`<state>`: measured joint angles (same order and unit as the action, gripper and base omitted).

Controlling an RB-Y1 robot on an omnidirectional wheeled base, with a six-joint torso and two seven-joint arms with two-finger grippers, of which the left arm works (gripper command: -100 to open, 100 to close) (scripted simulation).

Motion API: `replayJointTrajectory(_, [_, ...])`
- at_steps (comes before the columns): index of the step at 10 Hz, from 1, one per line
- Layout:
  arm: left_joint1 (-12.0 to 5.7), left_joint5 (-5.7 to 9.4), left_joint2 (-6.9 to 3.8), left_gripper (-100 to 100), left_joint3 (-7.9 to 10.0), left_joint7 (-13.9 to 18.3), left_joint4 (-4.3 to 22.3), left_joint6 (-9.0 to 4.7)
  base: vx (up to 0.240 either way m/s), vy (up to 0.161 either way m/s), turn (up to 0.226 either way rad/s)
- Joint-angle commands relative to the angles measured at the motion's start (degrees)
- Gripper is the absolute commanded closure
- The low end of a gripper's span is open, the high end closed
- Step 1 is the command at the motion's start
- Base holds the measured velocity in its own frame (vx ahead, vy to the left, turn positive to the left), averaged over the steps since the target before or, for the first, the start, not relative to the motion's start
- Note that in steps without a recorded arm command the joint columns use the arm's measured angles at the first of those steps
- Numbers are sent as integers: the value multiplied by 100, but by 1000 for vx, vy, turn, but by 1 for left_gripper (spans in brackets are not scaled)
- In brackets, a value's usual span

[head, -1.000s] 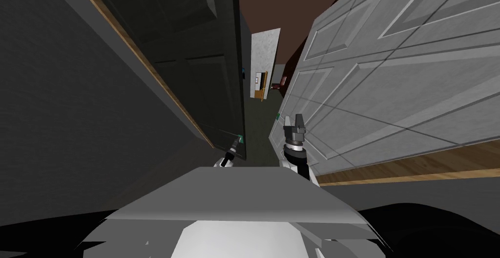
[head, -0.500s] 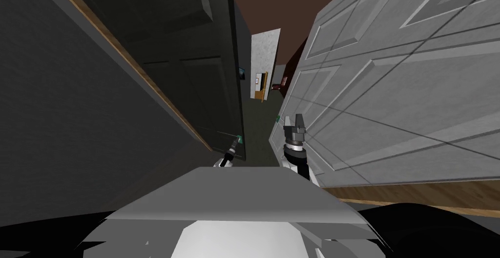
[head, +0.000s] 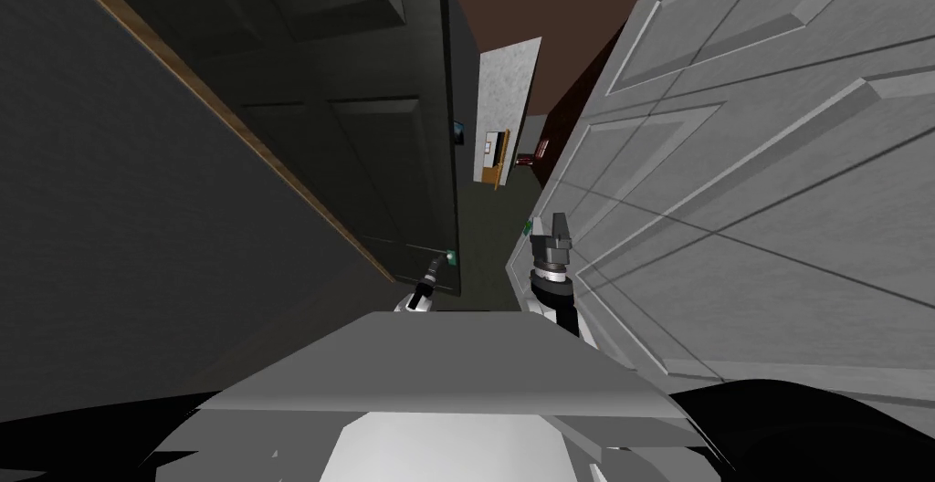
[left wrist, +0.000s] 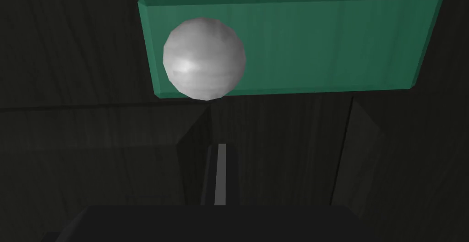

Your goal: Push the door open

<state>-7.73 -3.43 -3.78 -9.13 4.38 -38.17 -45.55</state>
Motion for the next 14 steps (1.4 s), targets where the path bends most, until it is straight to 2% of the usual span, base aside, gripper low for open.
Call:
replayJointTrajectory(1, [11, 2, -5, -100, -13, 19, -10, 13, -174, -21, 9])
replayJointTrajectory(4, [22, 22, 39, -100, -19, 49, -42, 49, -214, 2, 27])
replayJointTrajectory(6, [30, 39, 145, -100, -25, 75, -69, 80, -249, -22, 43])
replayJointTrajectory(7, [11, 36, 107, -100, -20, 71, -42, 67, -105, -18, 6])
replayJointTrajectory(11, [31, 56, 47, -100, 19, 37, -18, 0, 166, -47, -23])
replayJointTrajectory(14, [45, 71, 63, -100, 52, 6, 1, -55, 211, -55, -24])
